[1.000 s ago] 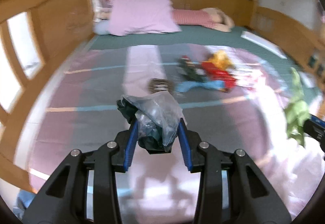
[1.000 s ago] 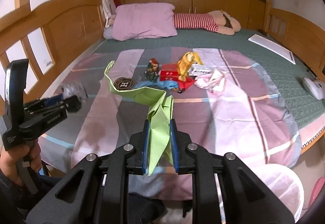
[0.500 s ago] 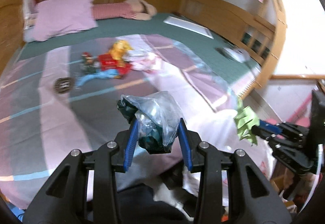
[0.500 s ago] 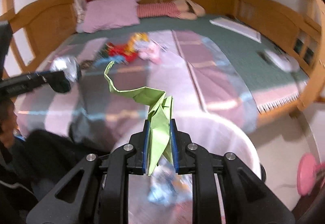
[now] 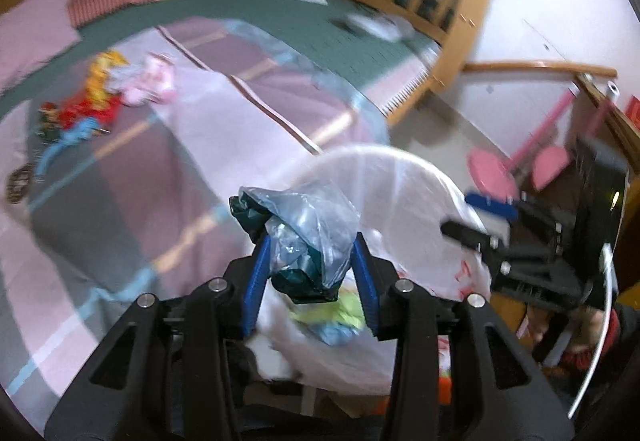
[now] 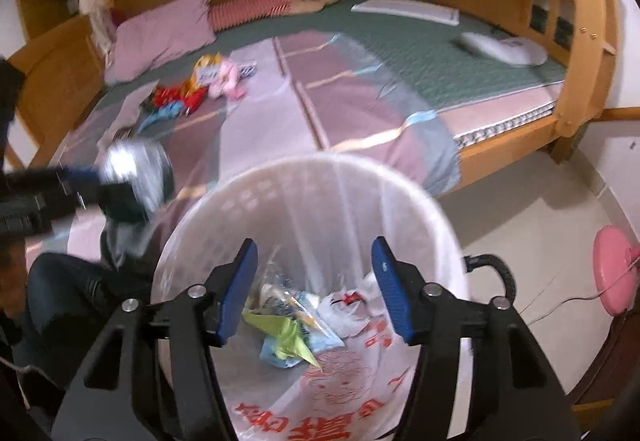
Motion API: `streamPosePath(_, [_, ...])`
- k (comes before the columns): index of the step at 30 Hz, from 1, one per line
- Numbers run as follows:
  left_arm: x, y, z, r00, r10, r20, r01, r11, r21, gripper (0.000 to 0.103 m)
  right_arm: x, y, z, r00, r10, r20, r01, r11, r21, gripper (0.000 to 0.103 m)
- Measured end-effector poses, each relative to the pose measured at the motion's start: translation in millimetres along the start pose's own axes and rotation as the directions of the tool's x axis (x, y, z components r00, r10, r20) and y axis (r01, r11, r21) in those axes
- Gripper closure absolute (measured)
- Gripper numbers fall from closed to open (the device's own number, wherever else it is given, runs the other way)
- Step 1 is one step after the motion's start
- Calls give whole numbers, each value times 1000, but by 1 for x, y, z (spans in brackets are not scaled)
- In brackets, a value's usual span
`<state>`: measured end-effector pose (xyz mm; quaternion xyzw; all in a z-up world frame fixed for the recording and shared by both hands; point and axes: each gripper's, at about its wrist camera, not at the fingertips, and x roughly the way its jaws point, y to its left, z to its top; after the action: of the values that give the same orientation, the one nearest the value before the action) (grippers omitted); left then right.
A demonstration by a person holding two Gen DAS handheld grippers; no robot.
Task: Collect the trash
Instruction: 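Open both tools over the wastebasket to drop the bag and paper, then grasp the red cigarette box with the left tool while the right tool grasps pink paper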
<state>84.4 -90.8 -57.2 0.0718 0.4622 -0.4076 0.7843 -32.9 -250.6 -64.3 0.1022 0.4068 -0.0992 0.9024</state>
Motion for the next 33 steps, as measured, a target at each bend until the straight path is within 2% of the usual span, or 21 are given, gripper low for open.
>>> streamPosePath(1, [5,-2,-1,999,-31,-17,31,1000,1,57,-2,-2,1,1000,-8,14,8,1000,3,39])
streamPosePath(3, [18,-6,-1,995,-91,-48,91,996,-9,41,-3,-8,1,1000,-14,21,14,1000,11,37])
streamPosePath(4, [23,-7,-2,992,-114,-60,114,993,-11,24,-3,-13,0,1000,-17,21,17,1000,25,37])
streamPosePath(5, [27,-8,-2,990,-125,-67,125,992,-6,15,-4,-17,0,1000,-22,21,21,999,38,37])
streamPosePath(8, [30,-6,-2,991,-107,-74,107,994,-4,13,-2,-29,0,999,-39,14,38,997,72,36])
streamPosePath(11, [27,7,2,997,-57,-61,56,998,-19,12,4,-31,5,998,-54,14,53,996,71,36])
streamPosePath(14, [15,35,3,1000,19,-23,-21,997,-78,12,13,-27,12,999,-34,7,33,997,64,36])
streamPosePath(18, [-9,89,1,991,127,34,-117,968,-221,12,28,-13,22,1000,19,-13,-18,998,66,32])
streamPosePath(21, [-29,133,-3,977,206,63,-172,923,-345,12,40,6,28,997,64,-33,-63,997,43,32])
streamPosePath(24, [-39,165,9,955,289,64,-241,884,-401,12,51,23,32,994,96,-52,-95,995,22,31])
streamPosePath(28, [-38,207,55,909,406,90,-336,845,-417,5,68,43,46,986,150,-67,-148,988,39,19])
streamPosePath(31, [-20,235,98,891,446,86,-375,828,-416,4,81,65,64,981,181,-65,-180,983,19,12])
streamPosePath(33, [0,252,133,884,461,75,-398,828,-395,4,87,77,73,981,183,-58,-183,983,2,9])
